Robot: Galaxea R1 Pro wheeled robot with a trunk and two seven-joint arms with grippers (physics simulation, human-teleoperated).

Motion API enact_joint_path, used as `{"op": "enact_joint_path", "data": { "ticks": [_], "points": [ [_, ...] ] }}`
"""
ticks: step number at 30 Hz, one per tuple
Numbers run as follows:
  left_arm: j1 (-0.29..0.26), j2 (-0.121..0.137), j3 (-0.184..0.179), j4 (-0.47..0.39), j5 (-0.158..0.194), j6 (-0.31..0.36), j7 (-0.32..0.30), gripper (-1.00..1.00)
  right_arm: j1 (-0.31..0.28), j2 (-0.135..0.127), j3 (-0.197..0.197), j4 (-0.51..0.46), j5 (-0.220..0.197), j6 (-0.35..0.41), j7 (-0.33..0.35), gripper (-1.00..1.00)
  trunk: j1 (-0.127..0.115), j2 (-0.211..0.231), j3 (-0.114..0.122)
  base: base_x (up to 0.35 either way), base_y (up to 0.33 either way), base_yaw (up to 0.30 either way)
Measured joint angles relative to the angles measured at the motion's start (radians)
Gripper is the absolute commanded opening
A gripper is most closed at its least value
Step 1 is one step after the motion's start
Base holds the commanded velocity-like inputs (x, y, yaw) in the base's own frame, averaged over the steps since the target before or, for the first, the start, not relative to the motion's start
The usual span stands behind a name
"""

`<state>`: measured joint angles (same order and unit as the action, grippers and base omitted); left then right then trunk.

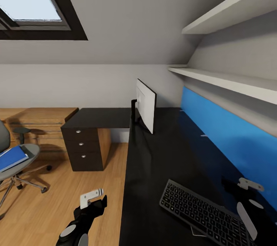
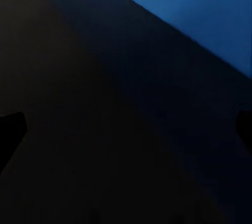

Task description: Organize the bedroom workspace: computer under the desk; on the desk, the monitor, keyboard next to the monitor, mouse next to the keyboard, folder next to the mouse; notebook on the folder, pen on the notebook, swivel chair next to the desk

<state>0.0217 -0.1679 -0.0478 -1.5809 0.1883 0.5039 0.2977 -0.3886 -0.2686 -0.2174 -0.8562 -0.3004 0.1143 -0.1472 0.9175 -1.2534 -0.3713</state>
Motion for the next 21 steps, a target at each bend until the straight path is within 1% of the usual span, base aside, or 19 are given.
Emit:
{"op": "enact_joint_path", "data": {
  "ticks": [5, 6, 7, 8, 9, 13, 21],
  "points": [
    [0.000, 0.000, 0.002, -0.017, 0.001, 0.000, 0.000, 1.00, -0.053, -0.004, 0.001, 0.097, 0.005, 0.007, 0.001, 1.00, 0.000, 0.000, 0.000, 0.019, 0.000, 0.000],
    [0.000, 0.000, 0.003, -0.023, 0.001, -0.001, 0.000, 1.00, -0.080, -0.005, 0.001, 0.141, 0.013, 0.006, 0.001, 1.00, 0.000, 0.000, 0.000, 0.008, 0.000, 0.000],
    [0.000, -0.001, 0.003, -0.025, 0.001, -0.001, 0.000, 1.00, -0.095, -0.006, 0.001, 0.169, 0.021, 0.006, 0.002, 1.00, 0.000, 0.000, 0.000, 0.003, 0.000, 0.000],
    [0.000, -0.001, 0.002, -0.030, 0.002, -0.002, 0.000, 1.00, -0.135, -0.007, 0.001, 0.250, 0.052, 0.003, 0.002, 1.00, 0.000, 0.000, 0.000, 0.002, 0.000, 0.000],
    [0.000, -0.001, 0.002, -0.032, 0.003, -0.002, 0.000, 1.00, -0.149, -0.007, 0.001, 0.277, 0.067, 0.001, 0.002, 1.00, 0.000, 0.000, 0.000, 0.002, 0.000, 0.000],
    [0.000, -0.001, 0.002, -0.034, 0.003, -0.002, 0.000, 1.00, -0.165, -0.007, 0.000, 0.308, 0.085, 0.000, 0.002, 1.00, 0.000, 0.000, 0.000, 0.000, 0.000, 0.000],
    [0.000, -0.001, 0.002, -0.034, 0.004, -0.002, 0.001, 1.00, -0.172, -0.007, 0.000, 0.324, 0.094, 0.005, 0.001, 1.00, 0.031, -0.056, -0.025, 0.000, 0.000, 0.000]
  ]
}}
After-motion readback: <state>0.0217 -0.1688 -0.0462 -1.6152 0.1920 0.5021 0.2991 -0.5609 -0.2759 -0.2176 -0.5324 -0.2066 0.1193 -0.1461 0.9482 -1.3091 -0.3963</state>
